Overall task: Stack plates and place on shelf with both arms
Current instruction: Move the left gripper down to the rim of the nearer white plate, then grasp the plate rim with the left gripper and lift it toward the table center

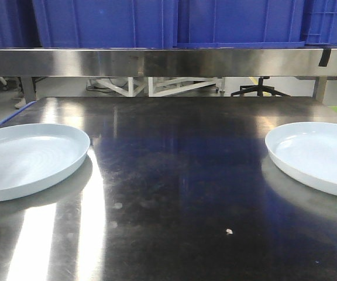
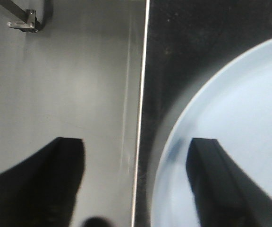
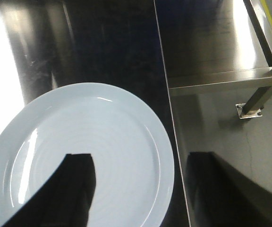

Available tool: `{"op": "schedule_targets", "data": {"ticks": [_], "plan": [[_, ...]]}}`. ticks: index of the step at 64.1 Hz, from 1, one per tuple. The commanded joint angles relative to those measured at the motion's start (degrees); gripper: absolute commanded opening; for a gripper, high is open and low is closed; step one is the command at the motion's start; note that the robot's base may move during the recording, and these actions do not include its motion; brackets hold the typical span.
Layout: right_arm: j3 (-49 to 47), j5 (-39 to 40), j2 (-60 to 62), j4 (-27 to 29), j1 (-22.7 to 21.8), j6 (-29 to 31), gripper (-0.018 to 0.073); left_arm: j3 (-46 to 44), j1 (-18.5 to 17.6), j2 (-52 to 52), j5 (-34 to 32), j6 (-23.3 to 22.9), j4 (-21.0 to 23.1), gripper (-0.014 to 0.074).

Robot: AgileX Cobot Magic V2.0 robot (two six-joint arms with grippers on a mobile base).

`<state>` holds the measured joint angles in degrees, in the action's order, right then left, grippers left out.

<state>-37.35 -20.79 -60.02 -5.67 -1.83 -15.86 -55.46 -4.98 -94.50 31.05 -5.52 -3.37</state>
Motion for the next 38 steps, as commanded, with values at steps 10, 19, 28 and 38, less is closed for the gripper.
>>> {"op": "schedule_targets", "data": {"ticks": [10, 19, 28, 38], "plan": [[-2.1, 3.5, 0.7, -0.9, 0.0, 0.6, 0.0349, -1.9, 0.1, 2.8, -2.1, -0.7, 0.5, 0.0113], [-2.1, 3.5, 0.7, -0.9, 0.0, 0.6, 0.0297, -3.8, -0.3, 5.4, -1.0, -0.7, 1.7, 0.0097], [-2.1, 3.5, 0.7, -0.9, 0.0, 0.6, 0.0295, -8.8, -2.7, 9.2, 1.6, -0.7, 2.6, 0.0097], [-2.1, 3.5, 0.7, -0.9, 0.0, 0.6, 0.0295, -13.9, -7.4, 11.0, 2.8, -0.5, 5.4, 0.0097]]}}
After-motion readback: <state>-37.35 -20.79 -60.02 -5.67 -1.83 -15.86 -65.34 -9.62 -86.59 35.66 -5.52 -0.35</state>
